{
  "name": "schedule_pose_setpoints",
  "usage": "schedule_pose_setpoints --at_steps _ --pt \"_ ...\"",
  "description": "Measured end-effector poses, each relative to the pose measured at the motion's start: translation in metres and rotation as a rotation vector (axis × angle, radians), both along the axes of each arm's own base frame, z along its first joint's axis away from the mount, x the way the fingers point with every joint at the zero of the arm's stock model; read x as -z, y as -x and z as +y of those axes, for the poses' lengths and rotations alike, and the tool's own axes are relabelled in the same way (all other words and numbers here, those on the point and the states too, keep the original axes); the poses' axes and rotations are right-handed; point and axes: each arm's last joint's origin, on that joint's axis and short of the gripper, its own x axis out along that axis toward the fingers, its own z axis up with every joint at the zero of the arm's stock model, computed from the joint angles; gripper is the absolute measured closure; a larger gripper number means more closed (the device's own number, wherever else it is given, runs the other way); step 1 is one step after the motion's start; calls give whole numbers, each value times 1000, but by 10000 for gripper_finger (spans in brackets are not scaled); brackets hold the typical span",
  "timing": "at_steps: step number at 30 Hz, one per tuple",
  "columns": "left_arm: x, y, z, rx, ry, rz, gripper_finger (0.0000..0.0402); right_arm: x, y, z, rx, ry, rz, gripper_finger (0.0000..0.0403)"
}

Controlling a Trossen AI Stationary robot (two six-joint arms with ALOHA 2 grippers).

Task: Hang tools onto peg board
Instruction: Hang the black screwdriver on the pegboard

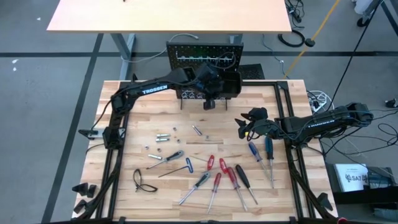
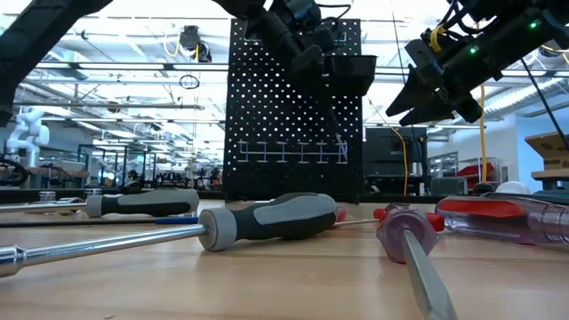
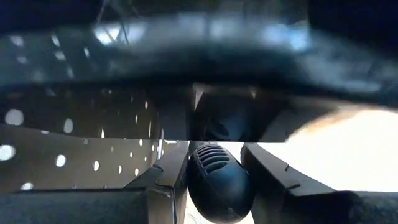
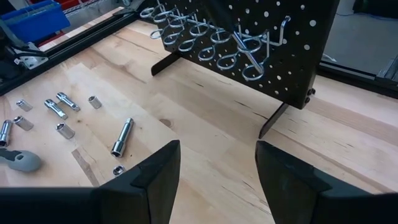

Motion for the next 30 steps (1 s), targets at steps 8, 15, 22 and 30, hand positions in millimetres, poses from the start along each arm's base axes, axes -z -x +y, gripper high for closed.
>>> schedule_pose_setpoints --at_steps 8,15,22,30 --pt "1 -1 -3 22 -44 18 282 0 0 0 0 0 1 204" --pt "-7 1 -3 18 -59 25 282 0 0 0 2 1 2 204" --pt "-14 -1 -9 38 -93 26 282 0 0 0 4 19 10 204" --pt "-12 1 -8 34 -90 45 282 0 0 0 1 16 9 204"
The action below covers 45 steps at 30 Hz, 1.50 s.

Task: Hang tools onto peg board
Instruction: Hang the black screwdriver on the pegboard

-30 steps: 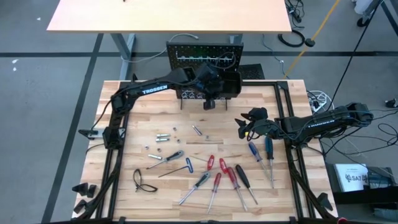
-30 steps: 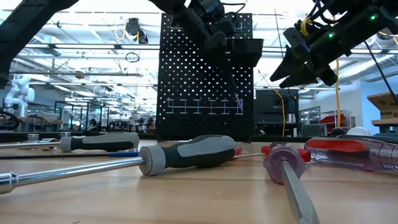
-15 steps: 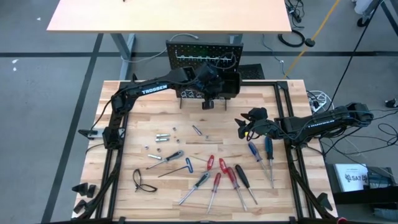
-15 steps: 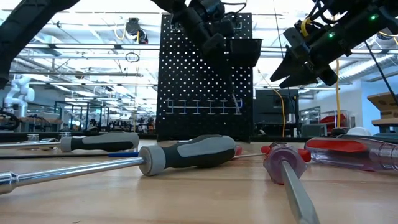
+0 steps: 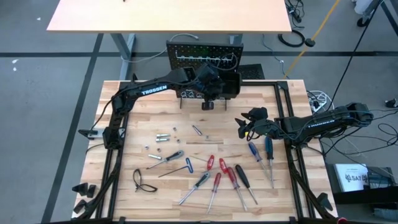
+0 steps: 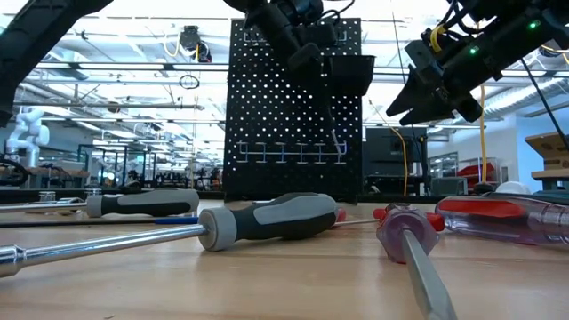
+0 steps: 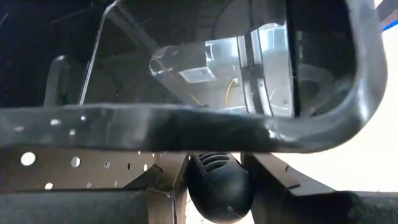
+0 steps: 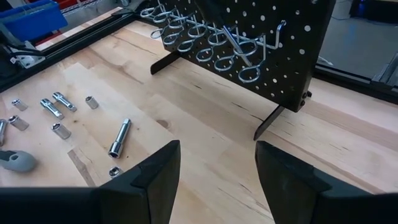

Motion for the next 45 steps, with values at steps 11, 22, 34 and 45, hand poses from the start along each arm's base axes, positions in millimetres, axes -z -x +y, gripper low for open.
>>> schedule_pose_setpoints --at_steps 11,22,34,45 --pt "11 -5 2 15 -7 23 282 0 0 0 0 -13 -8 204" --pt "13 -8 3 43 -19 16 282 0 0 0 -2 -18 -10 204" --pt "9 -13 7 -3 -97 -40 174 0 0 0 -2 -17 -8 204" --pt "9 -12 7 -19 -101 -27 148 0 0 0 -2 -17 -8 204"
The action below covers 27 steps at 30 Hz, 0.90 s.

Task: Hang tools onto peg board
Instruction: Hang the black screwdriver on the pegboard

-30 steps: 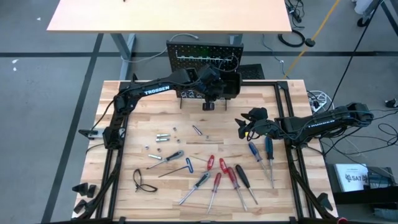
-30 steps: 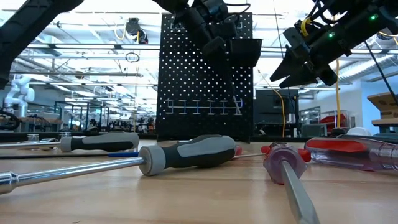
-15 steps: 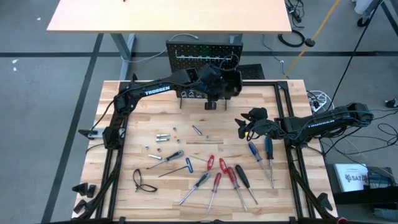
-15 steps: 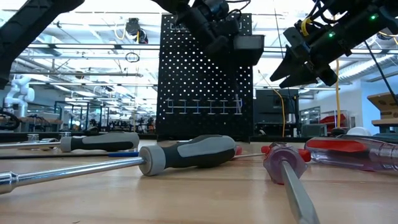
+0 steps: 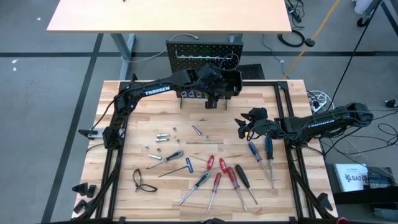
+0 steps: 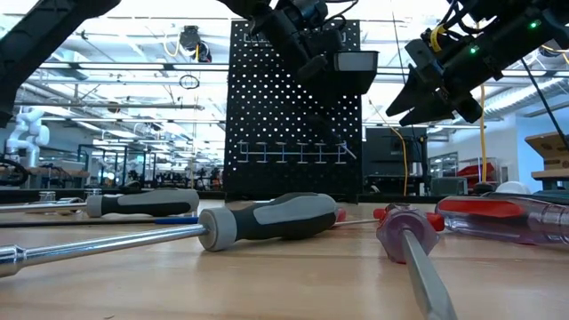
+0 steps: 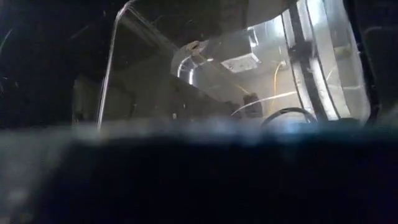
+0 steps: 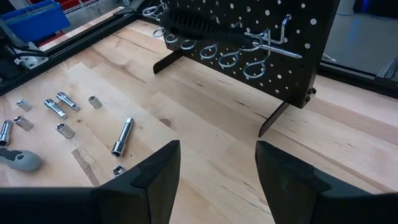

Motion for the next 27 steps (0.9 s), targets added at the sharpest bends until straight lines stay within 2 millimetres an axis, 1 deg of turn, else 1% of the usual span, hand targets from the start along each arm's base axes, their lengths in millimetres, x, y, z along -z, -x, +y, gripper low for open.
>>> schedule_pose_setpoints --at_steps 3,5,9,10,15,21,24,27 --pt "3 3 -1 3 21 42 147 0 0 0 0 0 0 204" --pt "6 6 -2 25 68 76 147 0 0 0 0 0 1 204" --pt "8 10 -4 114 256 56 147 1 1 0 0 1 11 204" --pt "7 11 -3 121 276 48 147 1 1 0 0 1 12 204" --pt "9 13 -3 139 276 75 147 2 1 0 0 3 25 204" --pt "7 16 -3 88 251 90 147 4 3 0 6 -1 51 204" --pt "1 19 -3 64 230 96 155 6 4 0 14 -11 62 204" --pt "-6 23 -4 70 197 80 172 6 5 -1 19 -6 69 204"
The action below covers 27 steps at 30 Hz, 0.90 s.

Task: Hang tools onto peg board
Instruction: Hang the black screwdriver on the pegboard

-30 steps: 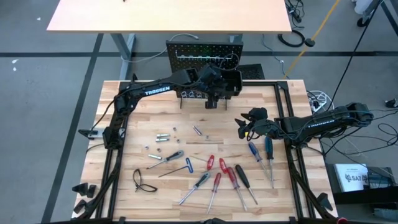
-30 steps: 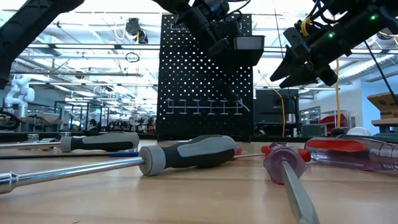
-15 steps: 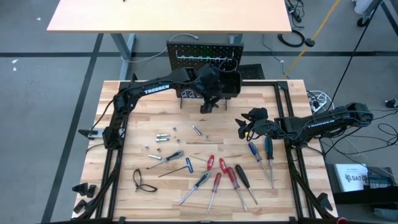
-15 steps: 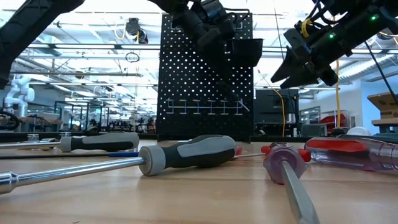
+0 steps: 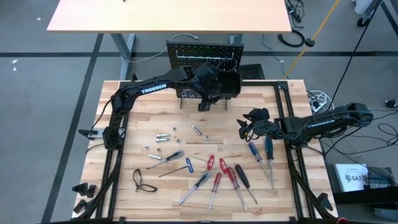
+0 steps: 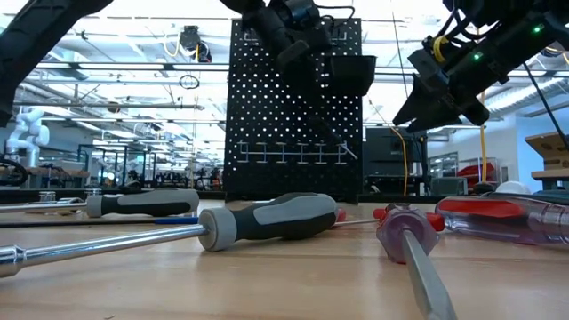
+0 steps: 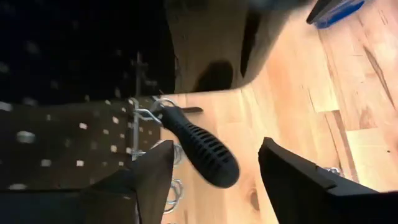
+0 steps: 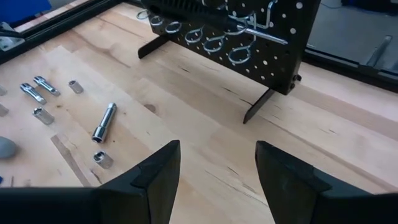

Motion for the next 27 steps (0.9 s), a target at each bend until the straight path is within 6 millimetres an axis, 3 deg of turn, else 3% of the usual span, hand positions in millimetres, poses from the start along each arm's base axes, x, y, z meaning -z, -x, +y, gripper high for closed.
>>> schedule_pose_setpoints --at_steps 9,20,27 --pt "0 6 -12 19 21 57 223 0 0 -1 21 27 4 204" --pt "6 -1 -30 -130 -86 116 256 0 1 -1 20 27 10 204" --pt "-13 9 -30 -203 -83 64 265 1 1 -1 16 25 23 204"
